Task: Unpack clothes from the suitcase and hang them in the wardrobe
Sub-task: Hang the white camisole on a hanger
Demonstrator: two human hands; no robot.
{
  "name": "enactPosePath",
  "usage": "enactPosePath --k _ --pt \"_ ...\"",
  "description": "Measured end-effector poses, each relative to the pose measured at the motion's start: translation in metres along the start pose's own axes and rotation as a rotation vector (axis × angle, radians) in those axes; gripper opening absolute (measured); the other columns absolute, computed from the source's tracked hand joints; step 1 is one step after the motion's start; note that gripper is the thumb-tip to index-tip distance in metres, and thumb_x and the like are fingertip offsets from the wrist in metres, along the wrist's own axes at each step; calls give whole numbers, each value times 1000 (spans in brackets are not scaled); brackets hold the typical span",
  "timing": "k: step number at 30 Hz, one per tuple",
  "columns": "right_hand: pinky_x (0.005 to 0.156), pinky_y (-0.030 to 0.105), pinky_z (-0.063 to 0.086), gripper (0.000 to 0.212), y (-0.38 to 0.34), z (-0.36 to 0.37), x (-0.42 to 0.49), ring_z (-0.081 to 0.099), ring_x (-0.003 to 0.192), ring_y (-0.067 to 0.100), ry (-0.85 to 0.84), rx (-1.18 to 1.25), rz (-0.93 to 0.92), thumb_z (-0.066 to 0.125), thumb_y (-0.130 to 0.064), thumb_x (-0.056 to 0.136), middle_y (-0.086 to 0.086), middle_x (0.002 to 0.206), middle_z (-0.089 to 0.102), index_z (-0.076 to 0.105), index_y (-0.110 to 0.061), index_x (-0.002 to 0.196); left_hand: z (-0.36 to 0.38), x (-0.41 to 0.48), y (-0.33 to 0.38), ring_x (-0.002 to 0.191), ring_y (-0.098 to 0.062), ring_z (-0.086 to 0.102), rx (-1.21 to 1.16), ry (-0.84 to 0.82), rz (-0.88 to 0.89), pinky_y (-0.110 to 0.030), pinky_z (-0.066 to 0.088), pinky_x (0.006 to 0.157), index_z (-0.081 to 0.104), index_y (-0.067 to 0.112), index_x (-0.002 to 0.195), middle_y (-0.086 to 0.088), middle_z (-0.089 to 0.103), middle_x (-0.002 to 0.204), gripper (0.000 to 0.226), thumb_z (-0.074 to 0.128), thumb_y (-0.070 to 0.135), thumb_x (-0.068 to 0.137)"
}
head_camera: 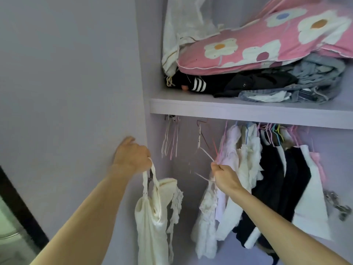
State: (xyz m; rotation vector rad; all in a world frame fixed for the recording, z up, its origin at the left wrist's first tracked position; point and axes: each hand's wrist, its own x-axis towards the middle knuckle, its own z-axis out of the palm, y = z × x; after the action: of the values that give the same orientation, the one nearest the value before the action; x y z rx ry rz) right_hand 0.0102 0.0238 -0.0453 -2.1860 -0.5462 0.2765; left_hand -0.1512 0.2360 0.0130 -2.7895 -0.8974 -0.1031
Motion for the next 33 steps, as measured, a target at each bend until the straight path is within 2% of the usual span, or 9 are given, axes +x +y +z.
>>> enactPosePath --k 2,3,5,8,13,18,24,29,33 --pt "99 43 45 54 9 -22 -32 62 96 28 -68 58 13 33 -42 105 15 100 67 64 2 101 -2 -10 10 86 -21 65 -516 -95 -120 -29 48 83 69 23 67 4 69 73 21 55 10 75" --pt "98 44 47 54 19 -43 -59 63 89 27 -79 96 35 35 -43 104 14 88 65 63 1 92 -5 -19 25 74 -24 64 -750 -136 -161 -28 48 65 66 17 59 0 67 63 23 54 4 73" --pt "80 34 47 53 27 -54 -82 55 67 19 -131 94 -1 37 -46 103 6 66 53 53 -6 73 6 -29 33 60 -26 58 -1080 -45 -262 -30 47 56 62 7 57 -3 60 49 26 46 -4 75" --pt "67 30 34 53 51 -86 -122 36 62 13 -91 122 -35 38 -51 101 -1 66 33 36 -7 72 2 -49 70 46 -18 43 -1314 -129 -212 -23 37 42 66 6 75 -2 56 49 30 40 -8 82" --pt "57 32 22 49 61 -133 -164 23 52 12 70 319 -62 44 -46 101 -2 61 23 26 -20 64 -10 -66 133 43 -18 39 -1404 -285 -124 -24 30 45 71 4 86 -11 73 80 19 54 10 89" --pt "50 27 21 49 75 -153 -198 21 49 13 131 608 -56 46 -39 103 -7 56 24 30 -22 60 -26 -82 196 53 -20 46 -1317 -442 -48 -27 39 50 72 6 88 -3 68 74 71 43 70 93" --pt "50 28 26 52 109 -170 -217 21 47 13 72 686 -49 46 -38 103 -4 54 21 28 -20 57 -48 -93 247 40 -11 30 -1508 -304 -5 -23 26 41 63 9 82 2 49 68 31 45 24 103" --pt "53 27 31 37 125 -209 -203 35 49 14 54 592 17 57 -34 98 -3 51 41 50 -13 69 -73 -97 273 47 -13 27 -1280 -353 214 -26 25 49 61 7 87 1 40 67 30 44 26 104" --pt "45 24 32 30 118 -248 -181 38 45 13 49 988 154 63 -41 92 -5 52 41 59 -14 79 -87 -116 298 47 -11 31 -1151 -469 379 -24 31 48 64 6 90 4 45 65 32 49 30 103"
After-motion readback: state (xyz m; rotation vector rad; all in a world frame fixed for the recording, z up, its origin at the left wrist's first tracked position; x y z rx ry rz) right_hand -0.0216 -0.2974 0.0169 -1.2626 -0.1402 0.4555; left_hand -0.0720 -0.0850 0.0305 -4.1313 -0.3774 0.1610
